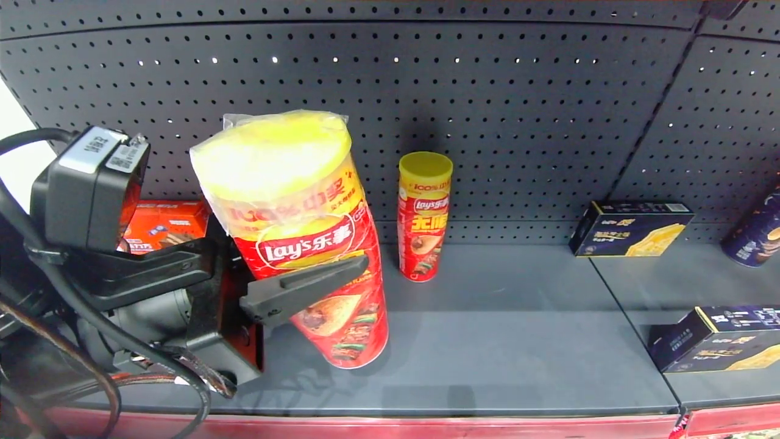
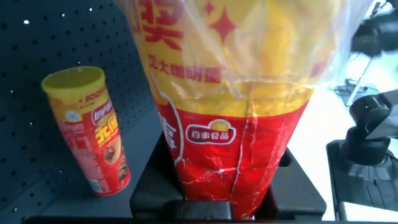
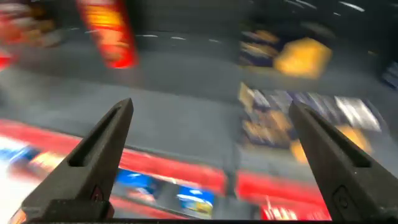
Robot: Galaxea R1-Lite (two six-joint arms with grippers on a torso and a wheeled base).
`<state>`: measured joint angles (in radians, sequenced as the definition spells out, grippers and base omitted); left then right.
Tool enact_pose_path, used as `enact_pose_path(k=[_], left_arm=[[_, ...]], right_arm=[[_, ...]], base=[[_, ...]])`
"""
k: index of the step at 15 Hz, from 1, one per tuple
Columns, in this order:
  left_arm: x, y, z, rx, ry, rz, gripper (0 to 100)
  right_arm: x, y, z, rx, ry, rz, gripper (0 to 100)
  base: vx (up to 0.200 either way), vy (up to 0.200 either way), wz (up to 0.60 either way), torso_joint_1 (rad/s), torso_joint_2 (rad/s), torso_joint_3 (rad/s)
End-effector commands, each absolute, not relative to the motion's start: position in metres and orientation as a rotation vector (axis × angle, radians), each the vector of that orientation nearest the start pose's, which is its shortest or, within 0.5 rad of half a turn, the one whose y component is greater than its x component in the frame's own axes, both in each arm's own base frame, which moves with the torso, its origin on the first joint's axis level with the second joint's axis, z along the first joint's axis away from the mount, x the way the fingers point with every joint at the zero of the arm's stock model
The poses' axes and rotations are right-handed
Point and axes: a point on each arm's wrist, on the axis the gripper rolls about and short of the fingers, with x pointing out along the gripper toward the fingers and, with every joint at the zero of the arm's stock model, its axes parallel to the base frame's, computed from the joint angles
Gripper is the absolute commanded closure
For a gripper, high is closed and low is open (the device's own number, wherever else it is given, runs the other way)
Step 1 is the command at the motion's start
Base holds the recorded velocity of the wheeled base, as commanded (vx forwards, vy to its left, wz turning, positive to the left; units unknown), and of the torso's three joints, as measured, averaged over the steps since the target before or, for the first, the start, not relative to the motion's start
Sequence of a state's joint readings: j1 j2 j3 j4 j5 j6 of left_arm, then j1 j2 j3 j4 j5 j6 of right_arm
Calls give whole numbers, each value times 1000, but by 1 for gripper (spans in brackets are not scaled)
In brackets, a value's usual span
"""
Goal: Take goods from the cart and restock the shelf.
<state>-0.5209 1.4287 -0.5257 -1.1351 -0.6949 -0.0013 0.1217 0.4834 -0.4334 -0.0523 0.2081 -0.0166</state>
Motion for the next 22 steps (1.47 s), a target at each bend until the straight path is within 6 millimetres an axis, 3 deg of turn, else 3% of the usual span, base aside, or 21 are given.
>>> enact_pose_path(k=[1,5,8,11,14,17,20,22], left_arm=[[184,-120,231,21,-252,-1201,100],[184,-118,229,24,-248,-1198,100],[185,-119,230,24,-251,-1203,100],[187,-120,228,22,-239,-1203,100],[186,-119,228,22,-238,-1199,100],[186,-119,226,20,-232,-1196,100],[187,-120,227,20,-235,-1198,100],[189,-121,227,21,-233,-1201,100]], right_arm=[[93,33,229,-75,125,580,0],[118,58,229,-93,196,682,0],[149,57,233,-82,217,594,0],[211,67,233,-82,157,567,0],[262,77,232,-87,42,787,0],[297,94,243,-101,-27,1039,0],[334,110,233,-131,-101,1273,0],[343,121,229,-130,-102,1296,0]], base=[[0,0,0,0,0,0],[0,0,0,0,0,0],[0,0,0,0,0,0],[0,0,0,0,0,0],[0,0,0,0,0,0],[0,0,0,0,0,0],[0,0,0,0,0,0],[0,0,0,0,0,0]])
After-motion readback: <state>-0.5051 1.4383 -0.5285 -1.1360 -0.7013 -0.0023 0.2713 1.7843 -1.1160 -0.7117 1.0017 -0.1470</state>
